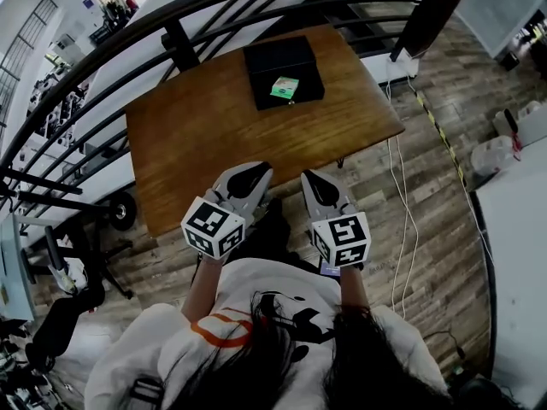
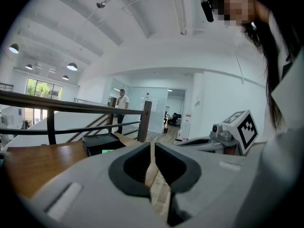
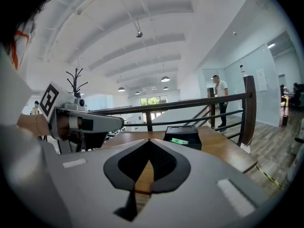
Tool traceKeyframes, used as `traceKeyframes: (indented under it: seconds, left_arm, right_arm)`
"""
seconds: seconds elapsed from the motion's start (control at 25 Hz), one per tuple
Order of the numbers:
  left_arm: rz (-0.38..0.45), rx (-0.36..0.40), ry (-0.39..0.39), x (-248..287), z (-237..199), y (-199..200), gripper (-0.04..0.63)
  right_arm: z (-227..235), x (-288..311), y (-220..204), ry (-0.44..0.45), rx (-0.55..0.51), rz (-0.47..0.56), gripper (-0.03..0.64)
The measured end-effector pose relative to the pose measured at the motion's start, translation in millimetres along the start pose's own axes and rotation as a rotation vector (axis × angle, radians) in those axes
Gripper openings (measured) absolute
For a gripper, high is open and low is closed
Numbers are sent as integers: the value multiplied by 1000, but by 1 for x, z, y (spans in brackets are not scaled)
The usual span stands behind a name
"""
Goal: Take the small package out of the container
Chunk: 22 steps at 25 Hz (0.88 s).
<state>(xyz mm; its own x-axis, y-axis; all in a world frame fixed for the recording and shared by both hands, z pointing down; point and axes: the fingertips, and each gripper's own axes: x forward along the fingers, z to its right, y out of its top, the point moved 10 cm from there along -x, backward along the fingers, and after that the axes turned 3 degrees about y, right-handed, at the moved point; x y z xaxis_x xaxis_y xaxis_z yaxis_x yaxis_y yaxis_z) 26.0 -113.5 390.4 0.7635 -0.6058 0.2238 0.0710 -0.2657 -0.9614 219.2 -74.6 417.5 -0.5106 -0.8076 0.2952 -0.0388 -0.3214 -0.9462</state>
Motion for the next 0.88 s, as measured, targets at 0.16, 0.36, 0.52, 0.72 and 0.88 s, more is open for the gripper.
traceKeyframes:
  seconds: [0.16, 0.36, 0.52, 0.72, 0.88]
  left_arm:
    - [-8, 21, 0, 30, -27, 8, 11]
    - [2, 55, -30, 59, -64, 24, 11]
    - [-9, 38, -50, 76, -87, 26, 11]
    - [-33, 22, -66, 97, -115, 25, 11]
    - [-42, 4, -68, 104, -132, 22, 11]
  right_arm:
    - [21, 30, 9, 9, -8, -28, 26]
    - [38, 74, 24, 11, -24, -47, 26]
    - [53, 107, 28, 10, -35, -80, 26]
    - [75, 142, 30, 1, -67, -144, 37]
    - [90, 166, 28, 15, -92, -189, 68]
